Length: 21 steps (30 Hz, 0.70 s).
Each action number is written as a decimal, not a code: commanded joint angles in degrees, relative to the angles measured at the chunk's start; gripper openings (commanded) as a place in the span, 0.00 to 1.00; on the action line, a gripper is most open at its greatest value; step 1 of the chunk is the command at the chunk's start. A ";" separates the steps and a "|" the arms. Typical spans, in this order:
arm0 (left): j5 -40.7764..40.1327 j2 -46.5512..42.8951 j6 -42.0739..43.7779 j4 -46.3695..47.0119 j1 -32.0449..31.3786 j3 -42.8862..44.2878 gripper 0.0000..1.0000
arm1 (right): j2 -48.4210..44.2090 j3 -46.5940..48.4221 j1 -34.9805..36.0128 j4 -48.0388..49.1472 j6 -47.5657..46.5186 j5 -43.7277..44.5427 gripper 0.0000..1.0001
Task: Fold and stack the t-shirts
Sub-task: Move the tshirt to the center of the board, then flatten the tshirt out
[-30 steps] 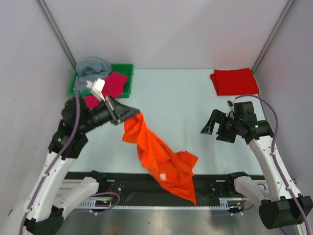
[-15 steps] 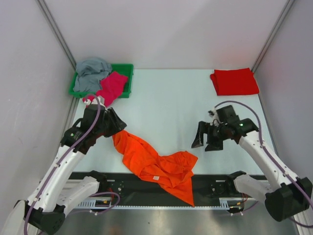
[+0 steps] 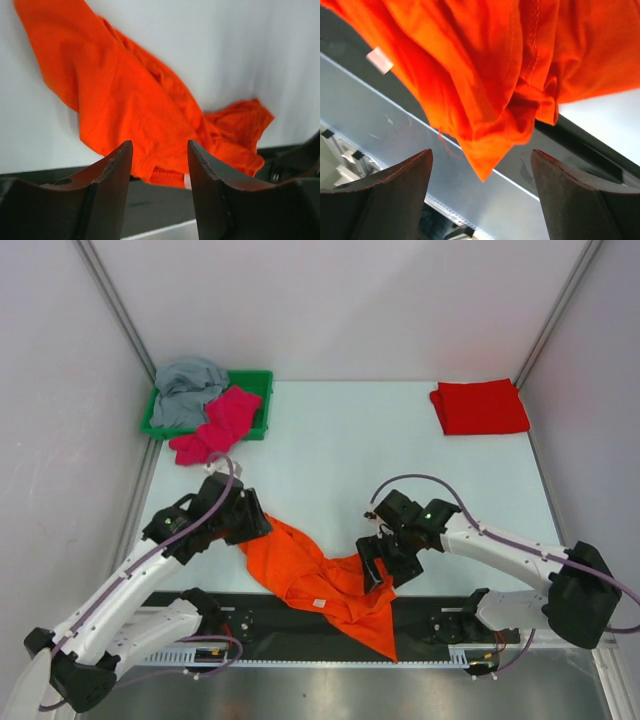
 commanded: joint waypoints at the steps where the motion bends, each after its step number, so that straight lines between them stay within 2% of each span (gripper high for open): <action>1: 4.14 -1.19 -4.85 -0.06 -4.54 -4.07 0.52 | 3.38 -2.12 0.71 7.07 3.47 -1.16 0.87; 3: 6.84 -3.04 -5.56 3.09 -7.19 -6.88 0.50 | 6.10 -2.13 0.80 10.49 4.09 -1.78 0.87; 4: 11.04 -5.75 -5.47 6.07 -7.45 -8.11 0.48 | 7.16 -1.87 0.71 11.29 4.26 -1.34 0.86; 5: 11.95 -7.25 -5.65 10.54 -7.72 -10.21 0.46 | 8.48 -1.52 0.62 12.17 4.18 -1.25 0.84; 8: 10.73 -10.08 -7.76 10.68 -7.72 -10.94 0.45 | 12.88 0.85 -1.22 14.55 3.74 -2.30 0.75; 9: 10.47 -10.17 -7.15 10.15 -7.72 -10.68 0.45 | 13.84 2.43 -1.83 15.07 2.95 -2.83 0.66; 11: 9.94 -8.77 -6.00 8.57 -7.72 -9.02 0.45 | 16.39 4.11 -3.93 14.73 2.68 -3.01 0.55; 12: 9.85 -8.15 -4.61 8.04 -7.72 -8.48 0.44 | 17.10 4.90 -4.99 14.20 1.99 -3.10 0.39; 14: 8.63 -5.96 -3.54 7.77 -7.72 -6.82 0.44 | 18.33 6.74 -9.02 13.94 1.28 -4.84 0.25; 15: 8.36 -4.99 -3.19 7.59 -7.72 -6.37 0.44 | 18.51 7.27 -10.79 13.50 1.02 -5.55 0.13; 18: 8.79 -0.16 -2.66 7.77 -7.81 -4.09 0.43 | 18.86 9.91 -17.98 12.01 -0.74 -6.61 0.00; 21: 9.93 3.36 -1.52 9.08 -7.81 -2.86 0.43 | 20.53 15.96 -23.44 7.81 -4.60 -4.95 0.00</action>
